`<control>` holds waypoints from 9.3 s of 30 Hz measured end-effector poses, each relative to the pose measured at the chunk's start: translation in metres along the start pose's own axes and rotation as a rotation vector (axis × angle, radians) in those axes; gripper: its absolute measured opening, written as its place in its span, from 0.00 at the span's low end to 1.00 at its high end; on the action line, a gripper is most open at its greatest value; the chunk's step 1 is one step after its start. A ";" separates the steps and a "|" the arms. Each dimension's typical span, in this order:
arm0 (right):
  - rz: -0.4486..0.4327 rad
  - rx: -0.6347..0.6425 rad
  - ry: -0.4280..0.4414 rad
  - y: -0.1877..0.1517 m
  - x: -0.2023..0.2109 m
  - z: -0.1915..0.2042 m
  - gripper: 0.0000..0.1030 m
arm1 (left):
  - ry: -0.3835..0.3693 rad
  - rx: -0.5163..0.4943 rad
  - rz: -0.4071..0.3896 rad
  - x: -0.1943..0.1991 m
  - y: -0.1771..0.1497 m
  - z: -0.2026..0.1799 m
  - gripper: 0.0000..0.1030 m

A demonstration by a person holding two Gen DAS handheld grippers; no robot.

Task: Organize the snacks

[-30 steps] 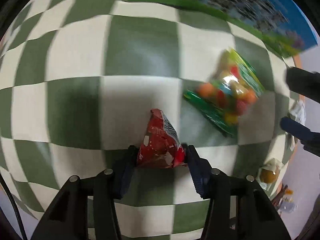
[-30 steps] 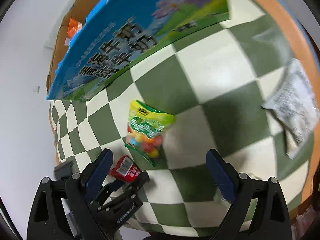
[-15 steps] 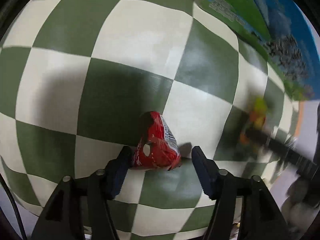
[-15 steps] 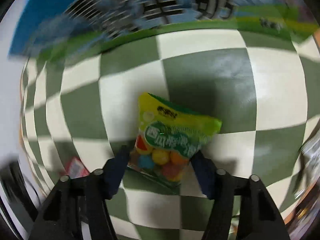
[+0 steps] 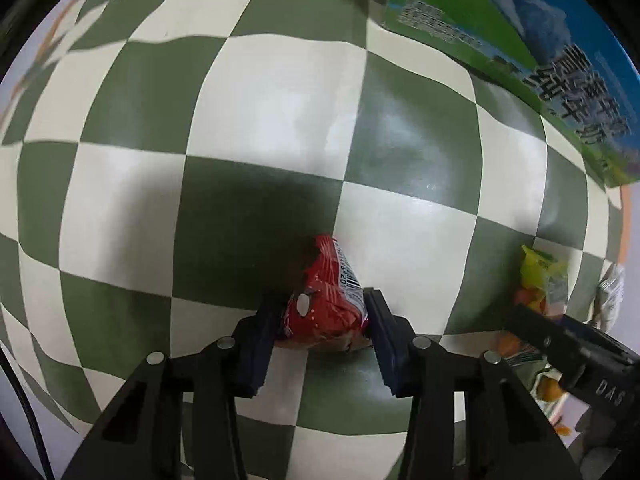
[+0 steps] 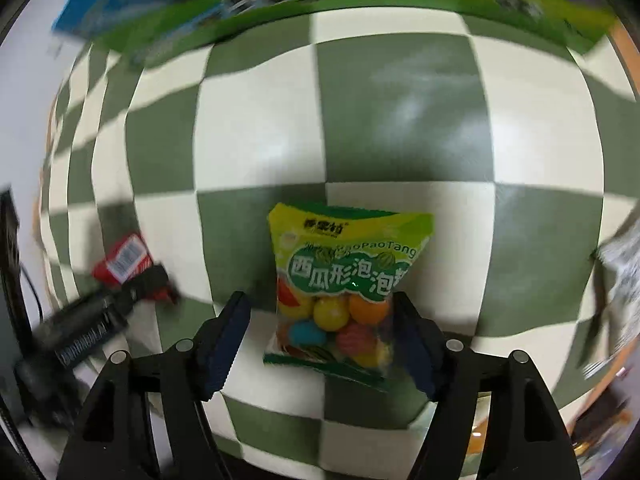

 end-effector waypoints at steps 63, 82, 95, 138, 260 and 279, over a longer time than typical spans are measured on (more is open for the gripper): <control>-0.234 -0.070 -0.141 0.186 0.152 -0.108 0.85 | -0.136 -0.337 -0.067 0.095 0.241 -0.270 0.76; -0.426 0.033 -0.258 0.133 0.209 -0.063 0.94 | -0.086 -0.290 -0.442 0.193 0.171 -0.190 0.77; -0.581 0.074 -0.299 0.069 0.266 -0.028 0.94 | -0.121 -0.281 -0.558 0.240 0.109 -0.159 0.77; -0.311 -0.307 -0.161 -0.147 0.148 -0.186 0.95 | -0.072 -0.538 0.245 -0.041 -0.124 -0.243 0.67; -0.416 0.082 -0.268 0.191 0.214 -0.077 0.96 | -0.039 -0.237 -0.332 0.167 0.195 -0.199 0.83; -0.667 0.098 -0.304 0.059 0.289 -0.041 0.96 | -0.087 -0.218 -0.585 0.261 0.085 -0.154 0.83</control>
Point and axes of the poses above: each gripper's, at about its wrist camera, not at the fingertips, and x roughly against the way its jaws point, z to its left, y to its top, the point moved 5 cm from there along -x, roughly the way its jaws point, and after that the axes turned 8 degrees about x, right-handed, at the moved point
